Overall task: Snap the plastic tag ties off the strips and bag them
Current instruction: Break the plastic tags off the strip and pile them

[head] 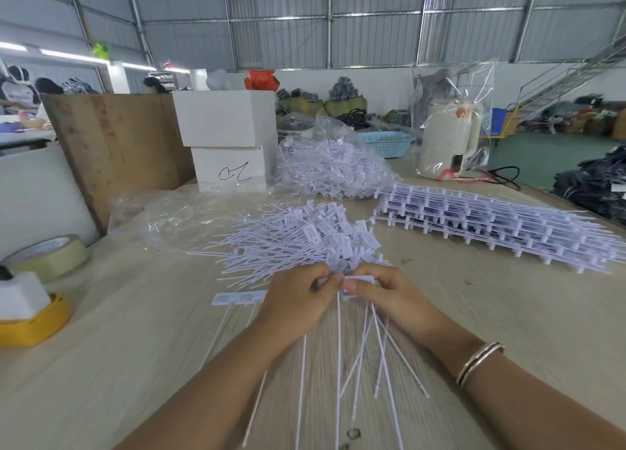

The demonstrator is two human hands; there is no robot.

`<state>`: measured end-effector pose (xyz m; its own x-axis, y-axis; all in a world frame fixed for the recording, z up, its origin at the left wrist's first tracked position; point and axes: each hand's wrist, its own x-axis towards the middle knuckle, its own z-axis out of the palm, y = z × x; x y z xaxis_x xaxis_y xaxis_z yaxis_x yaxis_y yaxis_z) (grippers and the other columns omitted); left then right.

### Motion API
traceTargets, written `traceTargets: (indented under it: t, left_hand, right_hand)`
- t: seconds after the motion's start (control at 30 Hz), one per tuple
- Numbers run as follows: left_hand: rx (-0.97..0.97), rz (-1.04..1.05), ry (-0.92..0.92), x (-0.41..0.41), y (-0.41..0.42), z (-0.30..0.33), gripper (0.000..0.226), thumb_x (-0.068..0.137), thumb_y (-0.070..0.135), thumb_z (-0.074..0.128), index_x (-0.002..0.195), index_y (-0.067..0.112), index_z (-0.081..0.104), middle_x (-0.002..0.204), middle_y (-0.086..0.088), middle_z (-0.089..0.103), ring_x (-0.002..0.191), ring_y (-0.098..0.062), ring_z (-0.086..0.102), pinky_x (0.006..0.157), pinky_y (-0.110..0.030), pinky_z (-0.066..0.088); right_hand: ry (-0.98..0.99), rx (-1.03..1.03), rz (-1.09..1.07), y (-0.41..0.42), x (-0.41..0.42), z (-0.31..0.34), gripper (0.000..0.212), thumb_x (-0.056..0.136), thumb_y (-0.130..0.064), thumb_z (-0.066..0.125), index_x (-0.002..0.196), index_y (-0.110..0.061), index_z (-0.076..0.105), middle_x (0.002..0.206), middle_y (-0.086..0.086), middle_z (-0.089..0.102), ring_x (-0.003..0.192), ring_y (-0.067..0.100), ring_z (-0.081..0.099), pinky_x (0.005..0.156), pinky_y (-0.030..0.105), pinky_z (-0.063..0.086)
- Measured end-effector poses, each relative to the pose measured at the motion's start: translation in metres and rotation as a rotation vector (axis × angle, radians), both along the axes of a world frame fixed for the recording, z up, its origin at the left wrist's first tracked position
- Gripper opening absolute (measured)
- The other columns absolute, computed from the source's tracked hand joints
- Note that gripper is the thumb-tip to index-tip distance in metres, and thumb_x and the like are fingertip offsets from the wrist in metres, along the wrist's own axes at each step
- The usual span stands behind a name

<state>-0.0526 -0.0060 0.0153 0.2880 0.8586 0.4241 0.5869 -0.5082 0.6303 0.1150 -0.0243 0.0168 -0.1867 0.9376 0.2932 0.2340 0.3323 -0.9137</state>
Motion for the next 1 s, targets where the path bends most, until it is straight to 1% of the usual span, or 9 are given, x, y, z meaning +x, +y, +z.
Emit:
traceTargets:
  t: [0.13, 0.23, 0.33, 0.43, 0.53, 0.6, 0.83, 0.93, 1.0]
  left_hand:
    - [-0.065, -0.012, -0.063, 0.002, 0.002, -0.004, 0.028, 0.091, 0.036, 0.054, 0.076, 0.017, 0.067, 0.056, 0.009, 0.046, 0.051, 0.000, 0.042, 0.052, -0.016, 0.029]
    - [-0.106, -0.021, -0.072, 0.002, 0.004, -0.004, 0.028, 0.091, 0.042, 0.052, 0.069, 0.029, 0.064, 0.060, 0.009, 0.055, 0.057, -0.003, 0.049, 0.057, -0.021, 0.034]
    - [-0.106, -0.008, -0.063, 0.003, 0.005, -0.004, 0.034, 0.093, 0.037, 0.052, 0.060, 0.031, 0.055, 0.054, 0.010, 0.048, 0.053, -0.002, 0.044, 0.055, -0.021, 0.031]
    - [-0.130, -0.014, -0.134, 0.004, 0.006, -0.004, 0.035, 0.094, 0.031, 0.052, 0.061, 0.022, 0.056, 0.054, 0.008, 0.044, 0.053, -0.006, 0.042, 0.054, -0.023, 0.029]
    - [-0.143, -0.021, -0.187, 0.004, 0.006, -0.002, 0.035, 0.094, 0.028, 0.053, 0.064, 0.014, 0.059, 0.055, 0.005, 0.045, 0.054, -0.009, 0.042, 0.056, -0.025, 0.030]
    - [-0.151, -0.022, -0.225, 0.004, 0.006, -0.001, 0.037, 0.094, 0.028, 0.053, 0.070, 0.002, 0.063, 0.058, -0.001, 0.047, 0.057, -0.011, 0.043, 0.056, -0.024, 0.030]
    - [-0.206, 0.017, -0.308, 0.004, 0.006, 0.000, 0.042, 0.096, 0.029, 0.049, 0.071, -0.004, 0.060, 0.055, 0.002, 0.040, 0.047, -0.003, 0.035, 0.048, -0.017, 0.025]
    - [-0.179, 0.021, -0.293, 0.004, 0.006, 0.000, 0.043, 0.096, 0.029, 0.048, 0.064, 0.002, 0.056, 0.054, 0.001, 0.039, 0.047, -0.004, 0.035, 0.048, -0.017, 0.025]
    - [-0.146, 0.023, -0.281, 0.004, 0.005, -0.002, 0.043, 0.096, 0.030, 0.049, 0.063, 0.003, 0.056, 0.054, 0.001, 0.041, 0.048, -0.004, 0.036, 0.050, -0.017, 0.028]
  right_hand:
    - [-0.037, -0.008, 0.033, 0.000, 0.000, 0.001, 0.024, 0.083, -0.020, 0.068, 0.085, 0.004, 0.065, 0.081, 0.028, 0.056, 0.075, 0.020, 0.051, 0.076, 0.034, 0.037]
    - [-0.114, 0.035, 0.049, 0.001, 0.000, -0.002, 0.023, 0.085, -0.015, 0.066, 0.089, 0.007, 0.064, 0.081, 0.031, 0.055, 0.073, 0.019, 0.048, 0.072, 0.030, 0.036]
    - [-0.148, 0.076, 0.058, 0.001, -0.002, -0.002, 0.020, 0.087, -0.012, 0.064, 0.090, 0.008, 0.064, 0.085, 0.035, 0.055, 0.072, 0.019, 0.049, 0.070, 0.029, 0.036]
    - [-0.157, 0.125, 0.055, 0.001, -0.003, 0.000, 0.006, 0.087, -0.008, 0.063, 0.085, -0.007, 0.068, 0.077, 0.024, 0.059, 0.069, 0.013, 0.050, 0.069, 0.026, 0.038]
    - [-0.240, 0.218, -0.043, 0.001, -0.006, -0.002, 0.023, 0.087, -0.019, 0.064, 0.076, -0.039, 0.062, 0.073, 0.000, 0.061, 0.072, 0.005, 0.052, 0.083, 0.035, 0.036]
    - [-0.345, 0.313, -0.130, 0.001, -0.007, -0.003, 0.025, 0.088, -0.032, 0.063, 0.072, -0.050, 0.055, 0.074, -0.013, 0.060, 0.079, 0.002, 0.054, 0.087, 0.040, 0.027]
    - [-0.465, 0.547, -0.244, -0.001, -0.009, -0.005, 0.013, 0.088, -0.042, 0.052, 0.077, -0.050, 0.050, 0.071, -0.027, 0.053, 0.078, -0.005, 0.047, 0.078, 0.029, 0.018]
    - [-0.479, 0.550, -0.234, -0.001, -0.011, -0.007, 0.011, 0.087, -0.049, 0.044, 0.077, -0.047, 0.047, 0.070, -0.018, 0.055, 0.077, -0.003, 0.047, 0.084, 0.024, 0.018]
    - [-0.486, 0.511, -0.234, 0.001, -0.010, -0.008, 0.013, 0.087, -0.048, 0.051, 0.075, -0.046, 0.047, 0.071, -0.014, 0.058, 0.077, -0.003, 0.049, 0.084, 0.024, 0.018]
